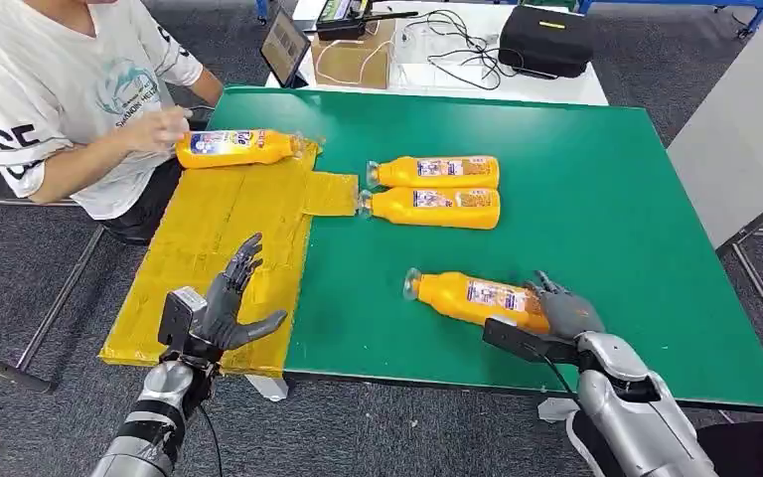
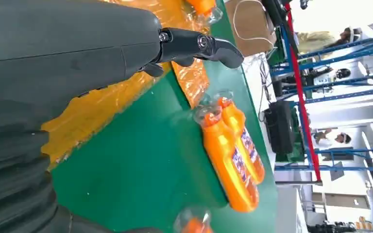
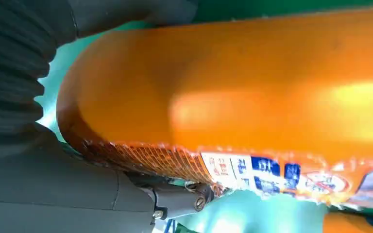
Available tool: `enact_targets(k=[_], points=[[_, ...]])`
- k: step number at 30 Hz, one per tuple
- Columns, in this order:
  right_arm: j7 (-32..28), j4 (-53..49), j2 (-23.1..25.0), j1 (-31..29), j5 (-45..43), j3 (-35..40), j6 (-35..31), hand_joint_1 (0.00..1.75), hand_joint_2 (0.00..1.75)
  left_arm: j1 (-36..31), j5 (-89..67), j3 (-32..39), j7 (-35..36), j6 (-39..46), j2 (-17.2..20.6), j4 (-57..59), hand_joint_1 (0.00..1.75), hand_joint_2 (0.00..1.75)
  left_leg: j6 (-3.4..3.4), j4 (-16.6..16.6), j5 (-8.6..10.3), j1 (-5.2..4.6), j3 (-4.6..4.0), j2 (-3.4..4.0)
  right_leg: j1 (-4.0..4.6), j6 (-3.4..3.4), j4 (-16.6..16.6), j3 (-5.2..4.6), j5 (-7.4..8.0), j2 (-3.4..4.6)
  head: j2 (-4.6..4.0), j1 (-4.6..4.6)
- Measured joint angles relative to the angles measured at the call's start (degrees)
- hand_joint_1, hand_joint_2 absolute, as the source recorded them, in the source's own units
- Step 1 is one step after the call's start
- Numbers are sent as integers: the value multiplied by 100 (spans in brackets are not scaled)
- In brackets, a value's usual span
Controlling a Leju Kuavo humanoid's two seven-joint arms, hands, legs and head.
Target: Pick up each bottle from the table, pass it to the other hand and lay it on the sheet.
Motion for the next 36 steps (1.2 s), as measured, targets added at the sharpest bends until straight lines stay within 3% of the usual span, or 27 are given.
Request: enact_targets(k=[2,20,22,27,31,36], points=[[-87,159,33,-69,-149,2,9,169,175,-31,46,-2,2,-61,2,31,0,175,1,0,-1,0,11,1,0,0,0,10,0,4,2,0],[-644,321,118,-173,-1233,103,-64,175,175,-293,153,-122,67,-25,-13,256,0,175,0,0,-9,5,29,6,6,-1,0,25,-1,18,0,2],[-826,279,340,-14,-1507,-13,-536,175,175,-293,153,-125,316,265,-33,256,0,175,-5,-1,-13,9,26,7,11,-1,1,25,-1,19,2,4],[-1337,63,1500,497,-2123,-266,-1937,175,175,-380,157,-273,961,935,-223,302,0,175,-9,-1,-2,16,-6,4,16,-2,6,-9,-1,21,2,0],[-1655,-7,2190,533,-2715,-334,-2359,175,175,-408,538,-518,1228,808,-376,385,0,175,-10,-1,5,17,-30,3,15,-2,11,-28,-1,18,0,0],[-1860,-7,2622,452,-3140,-334,-2518,175,175,-408,938,-878,1436,789,-459,389,0,175,-6,0,2,6,-42,1,3,-1,7,-33,-1,18,0,0]])
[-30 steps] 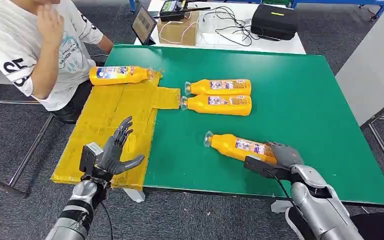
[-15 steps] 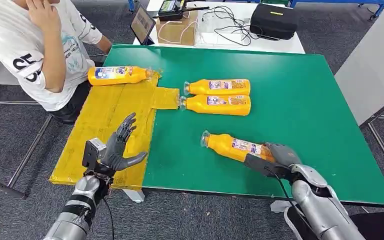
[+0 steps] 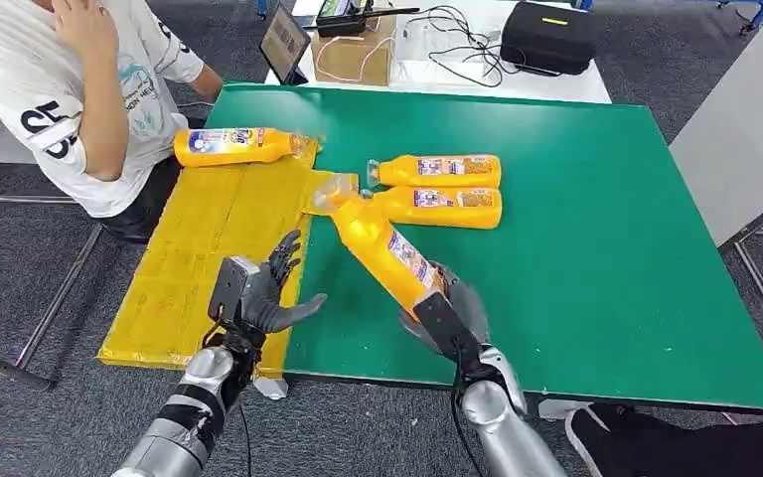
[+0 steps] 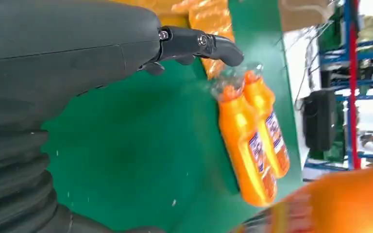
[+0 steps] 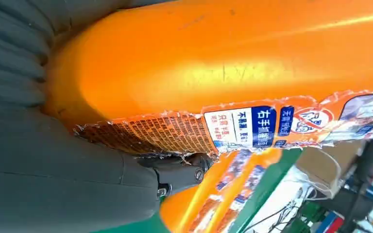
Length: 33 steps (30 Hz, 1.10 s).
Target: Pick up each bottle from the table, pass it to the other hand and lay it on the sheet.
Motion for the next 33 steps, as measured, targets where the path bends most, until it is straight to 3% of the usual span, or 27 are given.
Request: enact_targets(k=[10,33], points=[[-87,265,363,-342,-83,160,65,175,175,5,1026,-444,273,-1117,-22,-9,0,175,0,0,0,-3,-9,-7,-1,1,0,-9,-1,-5,0,0],[181,828,577,-500,421,1093,596,175,175,105,1198,-621,204,-756,4,-304,0,175,0,0,0,-1,-13,-10,-1,1,0,-12,-1,-9,0,0]])
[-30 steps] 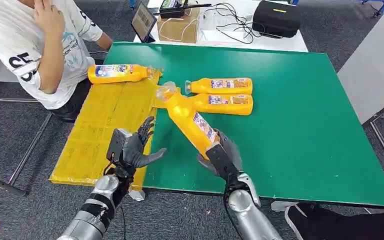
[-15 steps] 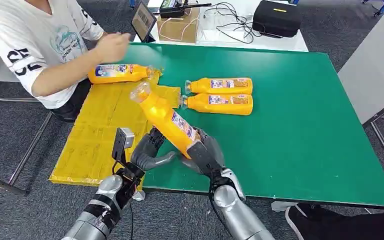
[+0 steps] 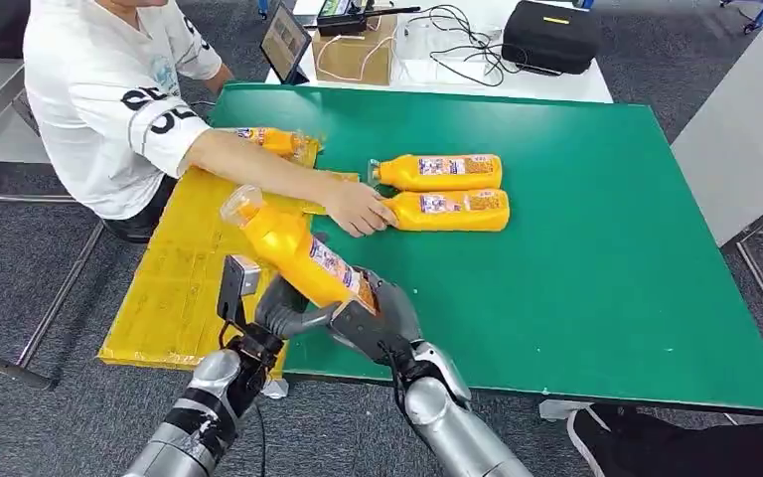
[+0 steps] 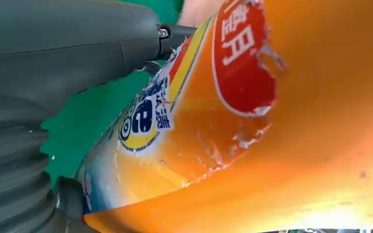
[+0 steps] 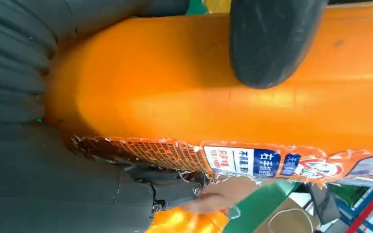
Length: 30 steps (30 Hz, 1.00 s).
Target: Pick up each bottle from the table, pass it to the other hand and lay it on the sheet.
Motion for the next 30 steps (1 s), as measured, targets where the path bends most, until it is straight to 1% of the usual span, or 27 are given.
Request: enact_targets(k=[1,14,20,24,30], points=[[0,20,0,-21,9,28,0,0,175,6,0,2,-28,22,7,0,175,175,0,0,0,0,0,2,0,0,0,0,0,1,0,0],[37,210,33,-59,33,230,-32,0,175,10,103,26,-120,-11,15,-2,175,175,0,0,0,0,-1,2,0,0,0,-2,0,0,0,0],[-18,188,26,-37,-170,190,-183,0,175,35,109,155,-177,66,20,-135,175,175,0,0,0,0,-1,2,0,0,0,-2,0,0,0,0],[-83,33,-20,27,-324,41,-271,0,175,62,100,315,-201,219,59,-354,175,175,0,0,0,0,-1,0,0,0,0,-2,0,0,2,0],[-197,-378,-155,137,-527,-254,-406,0,175,54,-495,566,-379,805,258,-470,175,175,0,0,0,0,-1,0,0,0,0,-3,0,0,0,2]])
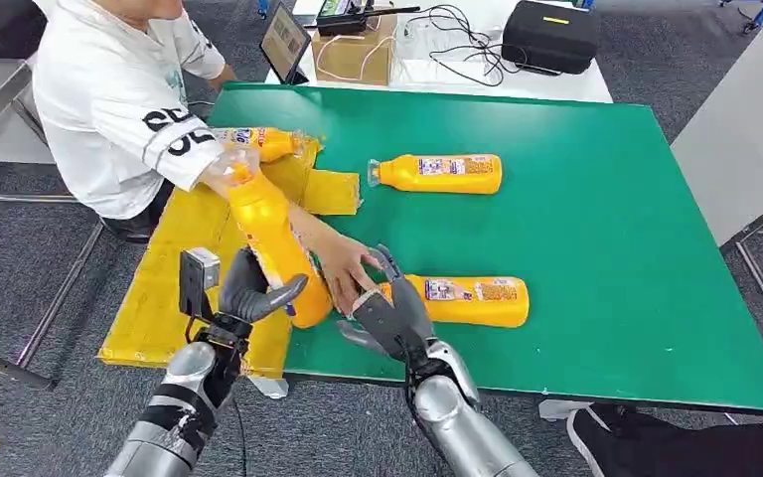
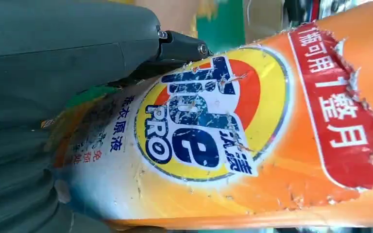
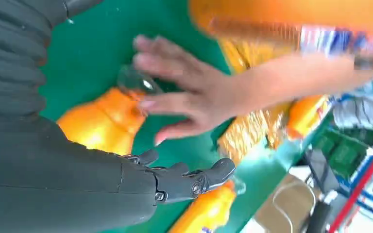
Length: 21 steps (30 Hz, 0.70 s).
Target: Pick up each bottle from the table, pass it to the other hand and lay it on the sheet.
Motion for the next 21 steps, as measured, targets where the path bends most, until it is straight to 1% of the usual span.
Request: enact_targets(k=[3,6,7,11,14,16,19,21], points=[[-138,-267,-31,71,-186,-153,-57,0,175,-66,-1146,17,-206,789,214,86,175,175,0,0,0,0,0,4,0,0,0,-2,0,1,0,-4],[-245,-565,-89,86,-415,-334,-72,0,175,-249,-2229,37,-428,1382,511,447,175,175,-1,0,1,2,0,4,1,0,1,-3,0,1,0,-2],[-253,-644,-105,86,-448,-382,-68,0,175,-308,-2398,57,-478,1453,587,569,175,175,-1,0,1,2,0,5,2,0,1,-3,0,2,0,0],[-273,-835,-151,91,-487,-483,-33,0,175,-456,-2576,157,-546,1538,793,903,175,175,-1,0,2,3,0,2,2,-1,1,-3,0,1,0,0],[-317,-905,-164,93,-566,-535,-15,0,175,-529,-3119,159,-565,1778,920,1104,175,175,-1,0,2,3,-1,4,2,0,2,-3,0,1,0,-2],[-339,-922,-188,89,-629,-555,53,0,175,-638,-3346,155,-726,1704,1016,1303,175,175,-1,0,1,2,-2,5,1,0,1,-2,0,2,0,0],[-389,-922,-221,85,-703,-574,153,0,175,-777,-3512,168,-1068,1357,1244,1621,175,175,-1,0,1,2,1,7,2,-1,1,-3,0,2,0,-4],[-420,-922,-240,75,-730,-608,182,0,175,-855,-3733,162,-1121,1412,1368,1824,175,175,-1,-1,1,5,0,7,6,-1,1,-2,0,2,0,0]])
